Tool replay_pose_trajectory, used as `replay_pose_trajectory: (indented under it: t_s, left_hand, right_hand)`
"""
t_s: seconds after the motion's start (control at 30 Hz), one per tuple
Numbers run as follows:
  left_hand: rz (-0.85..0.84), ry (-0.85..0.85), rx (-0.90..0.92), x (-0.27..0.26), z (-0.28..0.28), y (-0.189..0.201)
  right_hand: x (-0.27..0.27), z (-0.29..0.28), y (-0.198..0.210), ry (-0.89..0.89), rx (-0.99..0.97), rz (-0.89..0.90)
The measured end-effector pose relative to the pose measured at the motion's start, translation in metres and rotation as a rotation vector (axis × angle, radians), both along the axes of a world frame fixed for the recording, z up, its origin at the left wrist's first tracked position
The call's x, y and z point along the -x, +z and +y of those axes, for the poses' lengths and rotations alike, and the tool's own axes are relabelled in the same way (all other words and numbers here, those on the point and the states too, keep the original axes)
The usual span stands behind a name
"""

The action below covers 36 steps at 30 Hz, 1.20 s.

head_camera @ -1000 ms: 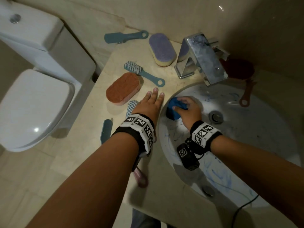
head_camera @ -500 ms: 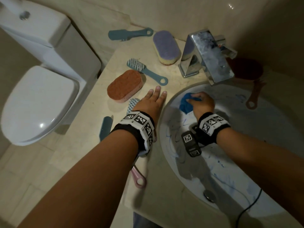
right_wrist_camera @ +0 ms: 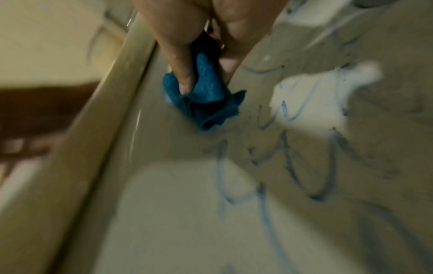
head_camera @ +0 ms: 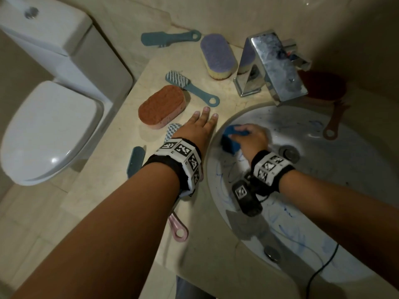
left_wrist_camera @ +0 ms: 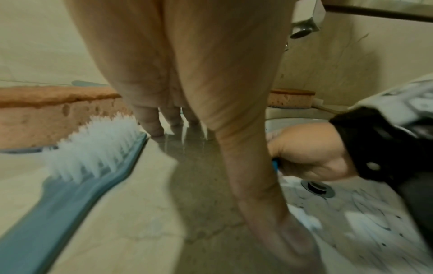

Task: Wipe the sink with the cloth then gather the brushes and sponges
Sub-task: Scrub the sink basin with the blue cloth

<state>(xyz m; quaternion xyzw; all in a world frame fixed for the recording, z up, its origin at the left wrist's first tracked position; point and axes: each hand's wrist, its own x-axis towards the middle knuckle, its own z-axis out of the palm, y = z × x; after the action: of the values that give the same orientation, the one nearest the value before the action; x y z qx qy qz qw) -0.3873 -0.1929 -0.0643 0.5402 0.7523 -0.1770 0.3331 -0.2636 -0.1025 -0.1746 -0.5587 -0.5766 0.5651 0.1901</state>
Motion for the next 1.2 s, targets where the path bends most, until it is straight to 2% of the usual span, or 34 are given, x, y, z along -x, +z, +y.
replay_pose_trajectory:
  t_s: [0.07, 0.13, 0.27, 0.3, 0.4, 0.5, 0.6, 0.73, 0.77, 0.9, 0.97, 1.0, 1.07, 1.13, 1.2]
  left_hand:
    - [-0.002, 0.003, -0.016, -0.001, 0.0, 0.0]
    - [-0.002, 0.003, -0.021, -0.001, 0.0, 0.0]
    - [-0.01, 0.013, -0.027, 0.0, -0.001, 0.0]
    - [-0.009, 0.012, -0.024, -0.001, -0.002, 0.001]
    - [-0.007, 0.001, -0.023, -0.001, -0.001, 0.002]
    - [-0.018, 0.023, -0.047, -0.001, -0.002, 0.003]
    - [-0.013, 0.018, -0.026, -0.002, -0.002, 0.004]
    - [-0.009, 0.014, -0.009, -0.001, -0.002, 0.003]
    - [-0.009, 0.018, -0.013, -0.001, -0.001, 0.003]
    - [-0.011, 0.015, -0.018, -0.002, -0.002, 0.004]
    - [-0.012, 0.014, -0.014, -0.002, -0.002, 0.004]
    - [-0.008, 0.012, -0.014, -0.002, -0.002, 0.004]
    - [-0.011, 0.012, -0.018, -0.001, -0.002, 0.003]
    - [-0.015, 0.017, -0.026, -0.001, -0.002, 0.003]
    - [-0.025, 0.02, -0.031, -0.001, -0.002, 0.004]
  right_hand:
    - [-0.002, -0.014, -0.006, 0.191, -0.046, -0.115]
    - [-0.004, -0.008, -0.008, 0.248, -0.044, -0.122]
    - [0.001, 0.004, -0.006, -0.025, 0.0, -0.015]
    - [0.001, -0.005, -0.003, -0.027, 0.004, -0.028]
    - [-0.01, -0.033, -0.004, 0.211, -0.013, -0.132]
    - [-0.021, -0.043, -0.004, 0.334, 0.072, -0.097]
    - [-0.014, -0.033, -0.006, 0.326, 0.056, -0.139]
    - [0.001, -0.005, -0.006, 0.02, 0.036, -0.077]
    - [0.001, -0.007, -0.005, 0.005, 0.025, -0.072]
    - [-0.013, -0.046, -0.003, 0.285, 0.101, -0.109]
    - [-0.017, -0.048, -0.002, 0.349, 0.09, -0.118]
    - [-0.014, -0.04, -0.001, 0.334, 0.033, -0.138]
    - [-0.004, -0.02, 0.0, 0.189, -0.052, -0.122]
    - [0.003, -0.015, 0.002, 0.049, -0.06, -0.106]
    - [-0.006, -0.033, 0.003, 0.105, 0.017, -0.082]
